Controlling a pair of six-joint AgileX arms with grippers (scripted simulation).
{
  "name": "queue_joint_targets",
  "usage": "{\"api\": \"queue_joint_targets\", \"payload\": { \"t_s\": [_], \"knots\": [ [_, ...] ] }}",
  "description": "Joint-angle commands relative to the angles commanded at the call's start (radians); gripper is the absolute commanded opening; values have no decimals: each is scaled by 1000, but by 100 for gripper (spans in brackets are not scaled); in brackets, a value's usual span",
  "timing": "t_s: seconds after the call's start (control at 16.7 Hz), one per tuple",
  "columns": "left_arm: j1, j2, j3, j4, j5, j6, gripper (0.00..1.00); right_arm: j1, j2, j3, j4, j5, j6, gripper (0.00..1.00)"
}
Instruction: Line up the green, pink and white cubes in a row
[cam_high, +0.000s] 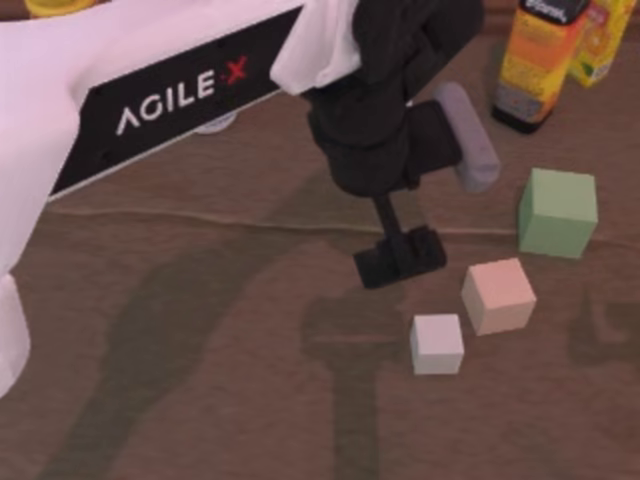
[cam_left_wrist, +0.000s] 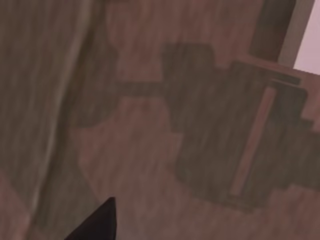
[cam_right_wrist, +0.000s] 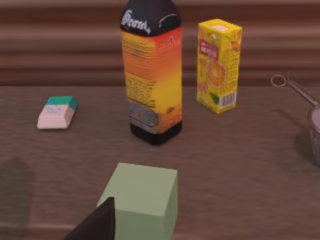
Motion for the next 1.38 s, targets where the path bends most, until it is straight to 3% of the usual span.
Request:
{"api": "queue_joint_targets", "payload": {
  "t_s": [0.84,1.14,1.38],
  "knots": [
    [589,-1477,-1348,790,-21,-391,100,262,1268,907,-687,6,138,100],
    [728,-1870,-1711,1038,-12,-497,100,334,1593,1168,-865,5,179,100],
    [788,-2045,-1869,1159,-4,-549,100,367,1736,1292,-942,4,198,100]
  ]
}}
